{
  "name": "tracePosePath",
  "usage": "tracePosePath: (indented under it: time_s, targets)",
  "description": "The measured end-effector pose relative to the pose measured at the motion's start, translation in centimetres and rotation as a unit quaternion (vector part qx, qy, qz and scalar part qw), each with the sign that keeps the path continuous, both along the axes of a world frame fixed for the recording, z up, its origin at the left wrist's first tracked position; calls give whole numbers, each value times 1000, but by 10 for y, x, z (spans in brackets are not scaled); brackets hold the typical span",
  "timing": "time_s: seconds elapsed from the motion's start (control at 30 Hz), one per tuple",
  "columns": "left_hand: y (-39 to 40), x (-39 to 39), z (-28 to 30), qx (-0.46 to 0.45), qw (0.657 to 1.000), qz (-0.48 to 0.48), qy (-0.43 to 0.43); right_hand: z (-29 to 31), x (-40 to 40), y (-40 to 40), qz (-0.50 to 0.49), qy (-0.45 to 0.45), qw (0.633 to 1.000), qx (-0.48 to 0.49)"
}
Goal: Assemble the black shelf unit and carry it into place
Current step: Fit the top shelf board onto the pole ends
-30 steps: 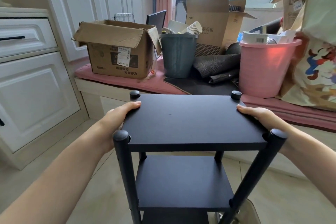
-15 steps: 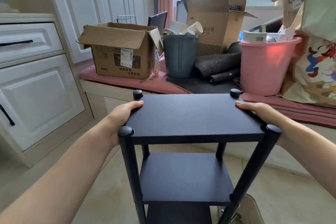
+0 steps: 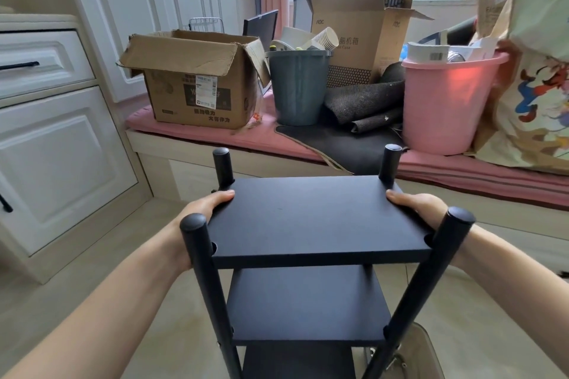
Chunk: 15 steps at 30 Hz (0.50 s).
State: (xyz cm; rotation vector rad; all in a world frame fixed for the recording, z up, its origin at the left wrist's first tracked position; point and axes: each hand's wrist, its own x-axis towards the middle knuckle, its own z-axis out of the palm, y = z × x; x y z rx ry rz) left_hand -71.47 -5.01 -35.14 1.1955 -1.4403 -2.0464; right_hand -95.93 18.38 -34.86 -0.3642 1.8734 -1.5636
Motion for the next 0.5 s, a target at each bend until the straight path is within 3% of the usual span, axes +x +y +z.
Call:
tracePosePath:
  time_s: [0.1,0.27,0.5]
  targets:
    - [-2,5,-6,-14,1000,-21,-2,-2,-1,1,1,-3,1000,-5]
    - [-1,24,-10,0,993,-96,70,-6,4,5,-10,-24,999,-24]
    - [17,44,2,-86,994,52,52,-11,12,14,-39,-58,995,-67]
